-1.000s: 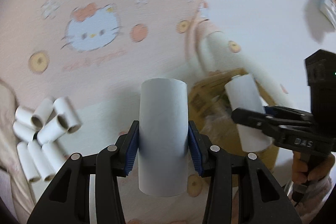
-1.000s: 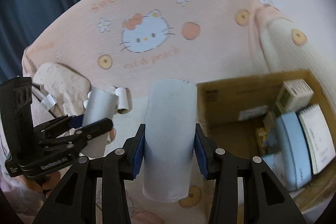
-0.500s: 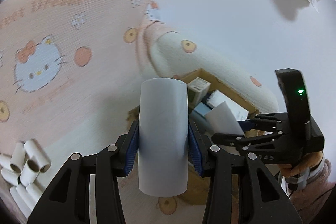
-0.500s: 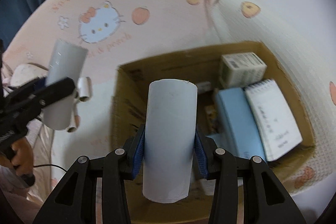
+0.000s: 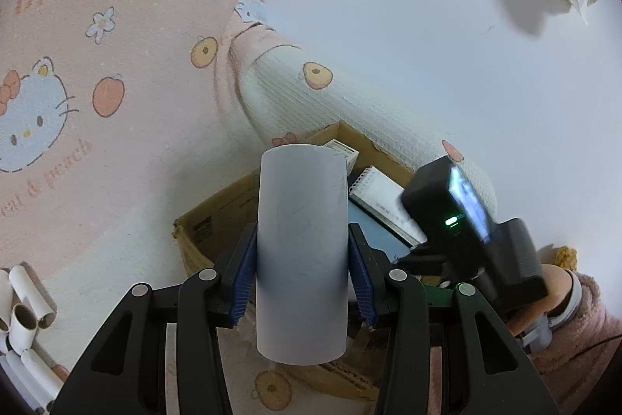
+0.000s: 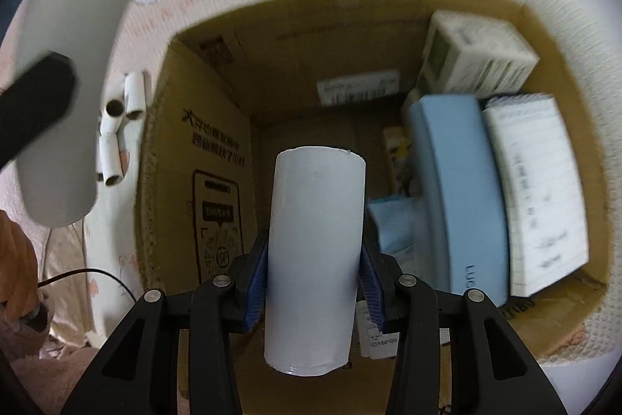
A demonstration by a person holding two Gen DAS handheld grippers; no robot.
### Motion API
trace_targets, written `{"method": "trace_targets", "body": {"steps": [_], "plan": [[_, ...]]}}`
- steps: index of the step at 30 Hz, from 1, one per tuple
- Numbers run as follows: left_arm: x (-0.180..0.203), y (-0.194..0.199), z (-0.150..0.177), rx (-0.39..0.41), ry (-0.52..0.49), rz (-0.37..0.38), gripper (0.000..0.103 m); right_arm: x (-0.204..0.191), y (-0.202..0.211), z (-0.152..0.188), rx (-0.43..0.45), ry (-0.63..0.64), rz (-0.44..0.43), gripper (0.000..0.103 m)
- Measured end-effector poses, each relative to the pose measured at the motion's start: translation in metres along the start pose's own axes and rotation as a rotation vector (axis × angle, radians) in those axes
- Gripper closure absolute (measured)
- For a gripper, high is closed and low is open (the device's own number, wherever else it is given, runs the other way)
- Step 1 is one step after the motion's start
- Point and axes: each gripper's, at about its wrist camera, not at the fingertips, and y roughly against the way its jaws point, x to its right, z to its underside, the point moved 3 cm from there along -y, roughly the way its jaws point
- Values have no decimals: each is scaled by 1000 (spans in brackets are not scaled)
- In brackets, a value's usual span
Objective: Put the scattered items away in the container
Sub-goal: 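Lower the right gripper's tube into the box beside the standing tubes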
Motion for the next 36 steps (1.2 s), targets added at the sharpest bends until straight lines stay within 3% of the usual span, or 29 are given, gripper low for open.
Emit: {"method": "trace_targets", "body": {"steps": [10,13,17,23,28,33,36], "plan": [[-1,-13,6,-35,-8,-11,55,3,-41,-4,-188,49,54,63],[0,-17,8,-47,-16,-12,55,4,-52,-3,-235,65,80,67],[-3,-20,7,-58,-12,-14,55,10,-66,1,-276,71,124,83],[-6,-17,6,-57,-20,-23,55,21,-76,1,-297,32,121,83],[-9,-15,7,-66,-29,-35,55,25,-93,3,-367,33,145,86],[-16,-12,7,-60,-42,-64,55,28,-108,14,-484,64,219,87],[-21,-10,6,-52,-25,-61,55,26,-112,16,-511,112,265,87]]}}
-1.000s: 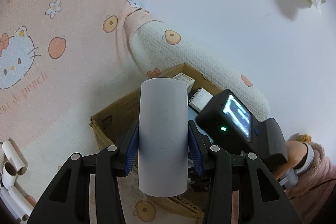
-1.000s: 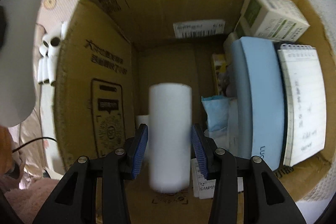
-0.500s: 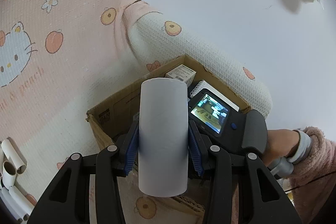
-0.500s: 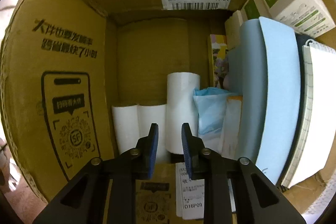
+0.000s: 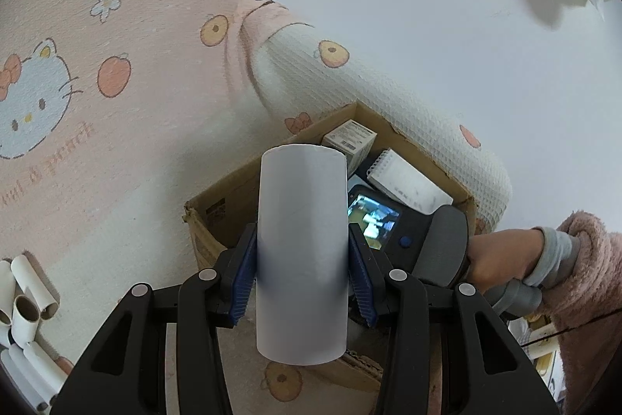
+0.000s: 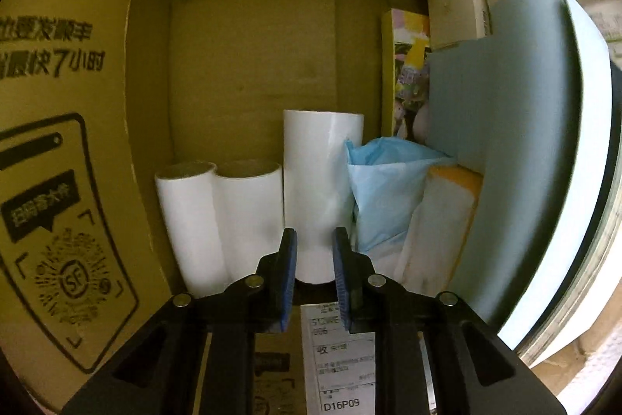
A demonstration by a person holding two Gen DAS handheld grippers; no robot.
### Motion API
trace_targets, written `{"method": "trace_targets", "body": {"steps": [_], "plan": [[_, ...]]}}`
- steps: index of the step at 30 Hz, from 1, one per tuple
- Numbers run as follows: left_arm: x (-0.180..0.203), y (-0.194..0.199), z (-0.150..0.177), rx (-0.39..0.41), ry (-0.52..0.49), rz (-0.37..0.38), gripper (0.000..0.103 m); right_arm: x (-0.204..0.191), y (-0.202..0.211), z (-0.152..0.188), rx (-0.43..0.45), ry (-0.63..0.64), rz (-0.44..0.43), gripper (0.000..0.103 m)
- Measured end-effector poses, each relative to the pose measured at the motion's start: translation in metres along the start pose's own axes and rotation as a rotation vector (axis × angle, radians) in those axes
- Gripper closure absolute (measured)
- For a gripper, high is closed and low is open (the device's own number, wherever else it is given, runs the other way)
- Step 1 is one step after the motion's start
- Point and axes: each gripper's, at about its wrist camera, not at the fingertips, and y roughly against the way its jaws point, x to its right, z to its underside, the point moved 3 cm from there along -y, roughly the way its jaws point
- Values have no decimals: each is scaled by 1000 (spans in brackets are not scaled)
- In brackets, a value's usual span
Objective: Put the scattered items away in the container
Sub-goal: 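Lower the right gripper's tube into the box beside the standing tubes, then open the right gripper to release the tube and withdraw it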
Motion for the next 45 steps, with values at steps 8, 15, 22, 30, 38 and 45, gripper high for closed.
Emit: {"method": "trace_targets", "body": {"steps": [8,15,22,30,38,45], "plan": [[-9,-6,-5,-2,-7,-29,55,2,31,-6,139,26,-26,87],[-13,-5,-8,14,-14,-57,55,8,35,-30,183,-11,-43,87],[-11,-5,-9,15,-52,-80,55,14,23,-46,184,-40,-47,94],[-15,-7,-10,11,-46,-81,55,16,6,-28,64,-2,-39,95],[-16,-8,-6,0,-54,-93,55,18,7,-15,42,13,-53,95],[-13,-9,-7,4,-71,-101,55,19,71,10,236,52,-114,94]]}}
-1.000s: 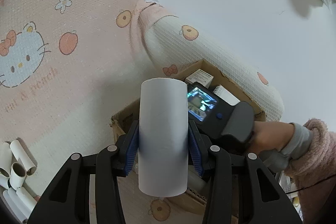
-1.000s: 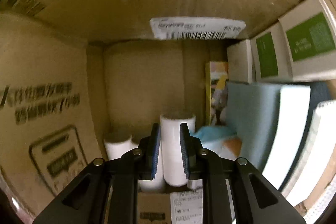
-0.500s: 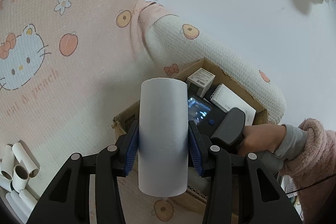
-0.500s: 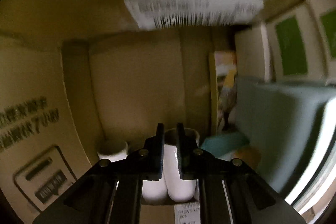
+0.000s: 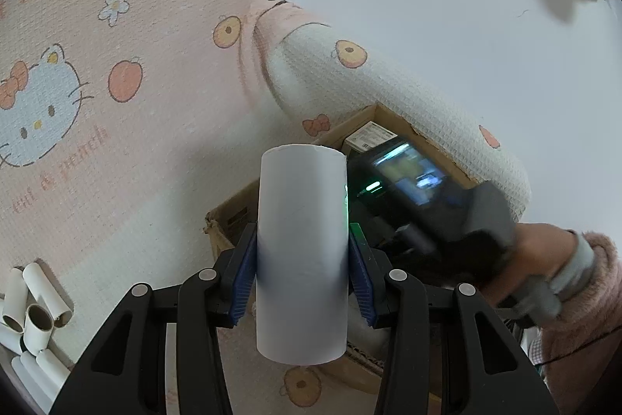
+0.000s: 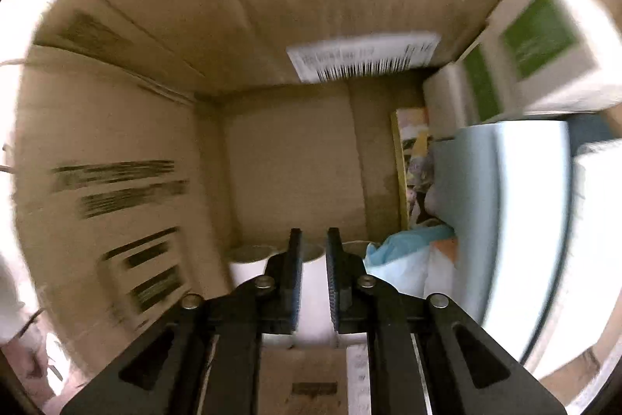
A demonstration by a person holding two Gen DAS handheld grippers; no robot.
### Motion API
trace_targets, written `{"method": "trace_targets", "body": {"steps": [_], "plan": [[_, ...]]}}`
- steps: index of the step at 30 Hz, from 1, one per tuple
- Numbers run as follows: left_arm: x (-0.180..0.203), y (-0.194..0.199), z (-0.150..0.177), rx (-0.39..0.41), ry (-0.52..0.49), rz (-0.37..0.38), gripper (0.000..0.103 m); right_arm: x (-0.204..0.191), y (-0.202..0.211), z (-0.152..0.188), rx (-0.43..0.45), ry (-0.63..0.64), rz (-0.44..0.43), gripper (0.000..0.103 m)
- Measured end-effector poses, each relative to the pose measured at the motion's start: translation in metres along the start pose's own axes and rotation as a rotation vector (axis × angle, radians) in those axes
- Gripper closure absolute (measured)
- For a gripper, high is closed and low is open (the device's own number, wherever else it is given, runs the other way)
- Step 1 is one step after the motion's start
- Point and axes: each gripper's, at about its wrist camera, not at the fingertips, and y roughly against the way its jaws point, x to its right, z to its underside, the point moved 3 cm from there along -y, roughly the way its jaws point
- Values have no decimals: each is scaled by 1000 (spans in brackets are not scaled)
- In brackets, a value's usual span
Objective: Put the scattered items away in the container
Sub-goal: 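Open the right gripper to release the tube and withdraw it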
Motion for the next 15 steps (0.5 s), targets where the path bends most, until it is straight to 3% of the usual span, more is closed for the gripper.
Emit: {"method": "trace_targets", "body": {"steps": [4,7,10,15], "plan": [[5,-2,0,-4,-11,-5,55,7,32,16,107,-4,34,94],[13,-4,1,-15,-33,-10,55,16,39,26,134,-39,60,94],[21,-6,2,-23,-67,-24,55,23,43,38,146,-82,3,94],[34,-9,2,-36,-117,-48,55,19,54,54,177,-32,36,94]]}}
